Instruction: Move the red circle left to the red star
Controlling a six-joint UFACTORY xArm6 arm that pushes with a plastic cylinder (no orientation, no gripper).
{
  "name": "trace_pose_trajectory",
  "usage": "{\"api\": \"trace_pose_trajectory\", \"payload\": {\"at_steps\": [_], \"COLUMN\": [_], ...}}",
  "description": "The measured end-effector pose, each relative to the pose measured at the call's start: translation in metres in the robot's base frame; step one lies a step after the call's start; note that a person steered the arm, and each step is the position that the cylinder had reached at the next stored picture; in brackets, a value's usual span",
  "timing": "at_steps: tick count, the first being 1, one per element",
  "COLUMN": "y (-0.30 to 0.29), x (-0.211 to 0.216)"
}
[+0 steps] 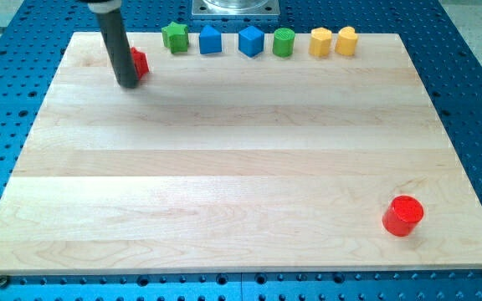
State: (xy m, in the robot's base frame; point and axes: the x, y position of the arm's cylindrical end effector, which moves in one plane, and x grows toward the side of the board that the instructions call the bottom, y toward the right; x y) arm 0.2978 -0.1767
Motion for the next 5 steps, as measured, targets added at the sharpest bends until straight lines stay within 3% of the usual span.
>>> {"api": "trace_pose_trajectory", "payload": {"at_steps": [1, 3, 4, 5], "y": [0.002, -0.003, -0.031, 0.007], "x": [-0.037, -0.057, -0.042, 0.025]}}
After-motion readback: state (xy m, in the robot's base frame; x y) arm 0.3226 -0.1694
